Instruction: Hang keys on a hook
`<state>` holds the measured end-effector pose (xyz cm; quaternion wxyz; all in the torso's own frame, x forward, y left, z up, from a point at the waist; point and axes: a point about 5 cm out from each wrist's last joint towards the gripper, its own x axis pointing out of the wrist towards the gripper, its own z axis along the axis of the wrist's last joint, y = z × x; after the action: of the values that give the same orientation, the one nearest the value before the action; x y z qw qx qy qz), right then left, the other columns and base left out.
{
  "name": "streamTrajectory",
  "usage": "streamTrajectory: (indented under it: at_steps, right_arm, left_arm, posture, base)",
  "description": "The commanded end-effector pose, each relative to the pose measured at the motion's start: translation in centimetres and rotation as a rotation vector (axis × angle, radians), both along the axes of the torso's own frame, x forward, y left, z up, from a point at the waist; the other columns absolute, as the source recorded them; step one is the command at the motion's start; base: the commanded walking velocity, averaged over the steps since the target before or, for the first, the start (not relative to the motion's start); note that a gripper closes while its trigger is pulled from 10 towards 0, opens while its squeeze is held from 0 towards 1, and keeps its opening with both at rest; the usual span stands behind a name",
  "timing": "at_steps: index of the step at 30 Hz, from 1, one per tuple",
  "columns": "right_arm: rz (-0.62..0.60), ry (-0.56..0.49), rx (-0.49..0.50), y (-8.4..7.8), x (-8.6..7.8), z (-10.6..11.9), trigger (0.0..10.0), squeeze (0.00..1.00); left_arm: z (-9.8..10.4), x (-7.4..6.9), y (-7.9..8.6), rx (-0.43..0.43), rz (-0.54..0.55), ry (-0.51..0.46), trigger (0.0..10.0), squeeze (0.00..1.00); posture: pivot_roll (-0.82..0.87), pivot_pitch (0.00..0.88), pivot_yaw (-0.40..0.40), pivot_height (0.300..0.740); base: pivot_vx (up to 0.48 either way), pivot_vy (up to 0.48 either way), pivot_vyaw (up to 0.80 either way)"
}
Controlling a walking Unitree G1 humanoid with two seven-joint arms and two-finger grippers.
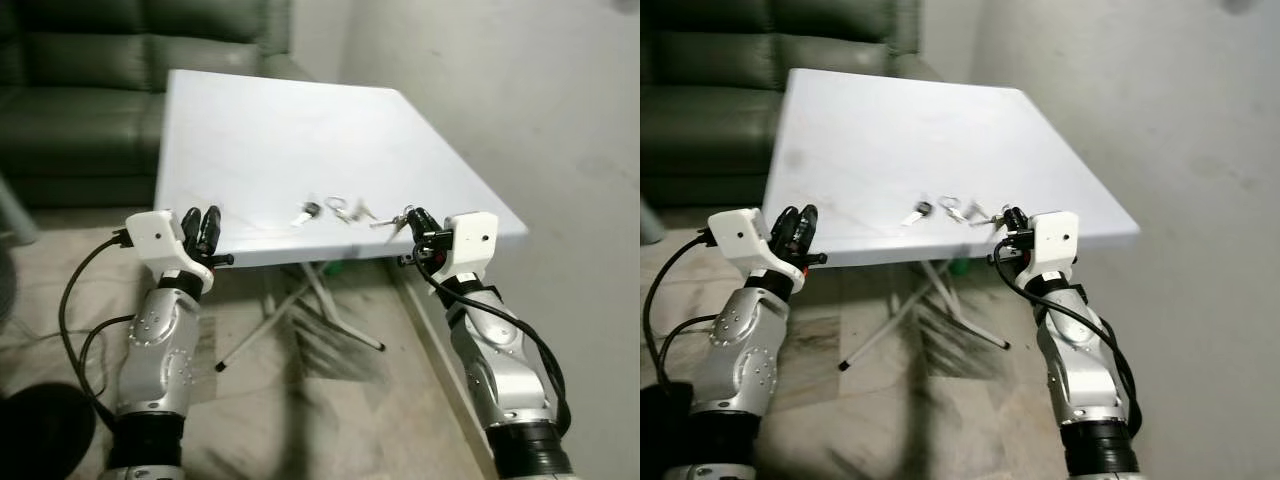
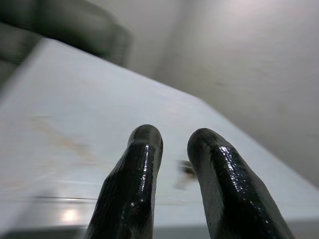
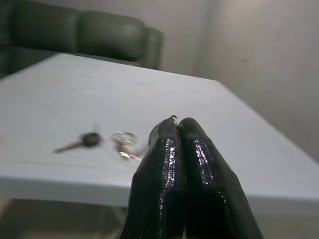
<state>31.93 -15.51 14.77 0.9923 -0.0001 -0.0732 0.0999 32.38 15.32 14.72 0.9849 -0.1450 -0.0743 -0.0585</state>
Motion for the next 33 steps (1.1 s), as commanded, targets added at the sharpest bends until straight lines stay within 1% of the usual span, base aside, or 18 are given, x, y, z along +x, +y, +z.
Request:
streamTrajectory:
  at_steps: [1,7,14,19,29,33]
  right_arm:
    - [0.009,-0.015,0.006,0.30,0.16,0.52,10.0,0.00]
    - [0.012,-0.014,0.005,0.32,0.16,0.53,10.0,0.00]
    - [0.014,-0.024,0.002,0.33,0.10,0.63,10.0,0.00]
    - [0.032,-0.048,0.001,0.50,-0.08,0.81,10.0,0.00]
    - [0.039,-0.053,-0.002,0.49,-0.19,0.80,10.0,0.00]
    - [0.039,-0.055,-0.003,0.48,-0.21,0.79,10.0,0.00]
  left_arm:
    - [0.04,0.02,0.51,0.011,0.016,0.009,10.0,0.00]
    - [-0.15,0.11,0.55,0.006,0.012,0.036,10.0,0.00]
    - [-0.16,0.11,0.45,0.002,-0.005,0.042,10.0,0.00]
    - [-0.17,0.13,0.42,-0.002,-0.010,0.047,10.0,0.00]
    - [-0.12,0.10,0.43,-0.011,-0.018,0.047,10.0,0.00]
    - [-0.11,0.09,0.44,-0.013,-0.018,0.046,10.0,0.00]
  posture:
    - [-0.01,0.000,-0.106,0.740]
    - [-0.01,0.000,-0.108,0.740]
    - [-0.01,0.000,-0.109,0.740]
    - [-0.01,0.000,-0.110,0.740]
    - [-0.01,0.000,-0.109,0.740]
    - [-0.01,0.000,-0.109,0.740]
  base:
    - [0.000,0.000,-0.71]
    - [0.000,0.000,-0.71]
    - [0.000,0.000,-0.61]
    - [0.000,0.000,0.00]
    - [0.000,0.000,0.00]
    - [0.257,0.000,0.00]
